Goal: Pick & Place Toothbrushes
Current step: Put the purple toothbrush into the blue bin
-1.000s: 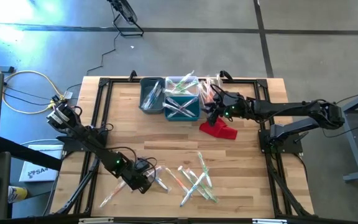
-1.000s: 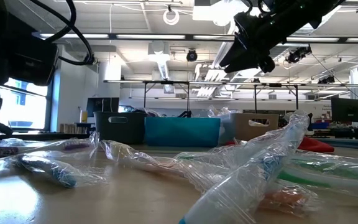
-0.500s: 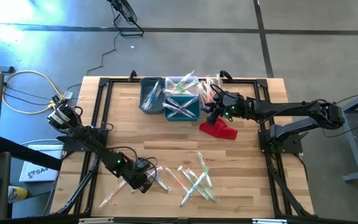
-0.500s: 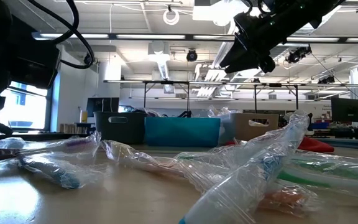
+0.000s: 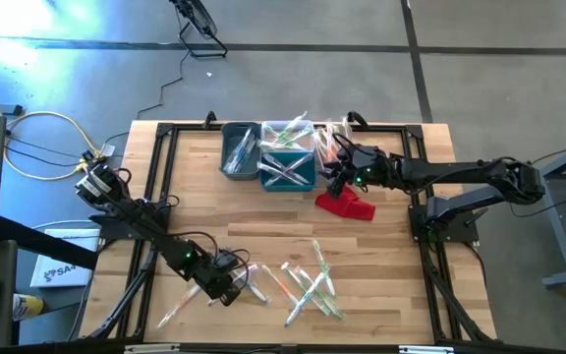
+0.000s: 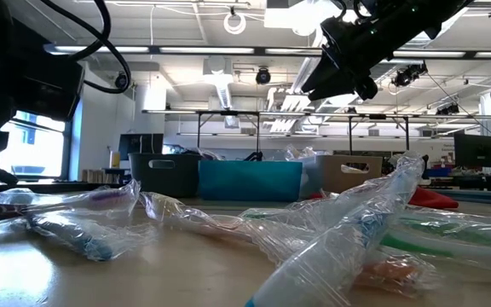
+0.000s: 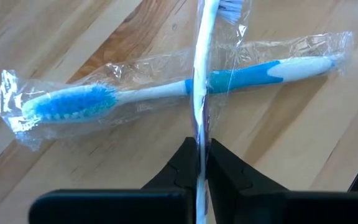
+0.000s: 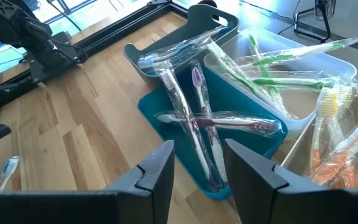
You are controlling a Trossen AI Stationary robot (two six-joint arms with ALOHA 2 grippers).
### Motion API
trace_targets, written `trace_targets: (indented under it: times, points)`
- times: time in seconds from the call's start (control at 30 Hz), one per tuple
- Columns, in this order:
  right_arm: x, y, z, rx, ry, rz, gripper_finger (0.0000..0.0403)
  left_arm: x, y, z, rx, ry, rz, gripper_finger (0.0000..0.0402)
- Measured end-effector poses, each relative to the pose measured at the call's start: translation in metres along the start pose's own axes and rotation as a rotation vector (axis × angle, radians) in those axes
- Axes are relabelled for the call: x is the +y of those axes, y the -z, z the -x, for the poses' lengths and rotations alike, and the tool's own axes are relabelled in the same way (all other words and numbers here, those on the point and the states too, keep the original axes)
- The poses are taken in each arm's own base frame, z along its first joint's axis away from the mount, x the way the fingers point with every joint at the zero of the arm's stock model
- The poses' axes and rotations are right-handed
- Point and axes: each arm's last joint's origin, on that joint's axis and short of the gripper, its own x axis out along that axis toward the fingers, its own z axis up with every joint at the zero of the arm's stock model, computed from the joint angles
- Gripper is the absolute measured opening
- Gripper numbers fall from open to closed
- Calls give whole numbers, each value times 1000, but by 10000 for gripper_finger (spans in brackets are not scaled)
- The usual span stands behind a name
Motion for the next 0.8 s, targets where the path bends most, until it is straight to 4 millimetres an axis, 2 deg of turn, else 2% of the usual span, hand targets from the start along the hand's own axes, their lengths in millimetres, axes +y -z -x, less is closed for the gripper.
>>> trace_targets:
  times: [0.37,0.8]
  points:
    - [0,0,0,3,-6,0,132,5,-3,30,6,-25,-49,10]
    - [1,-2,0,-17,-12,-8,132,6,-12,72,-151,24,-48,9]
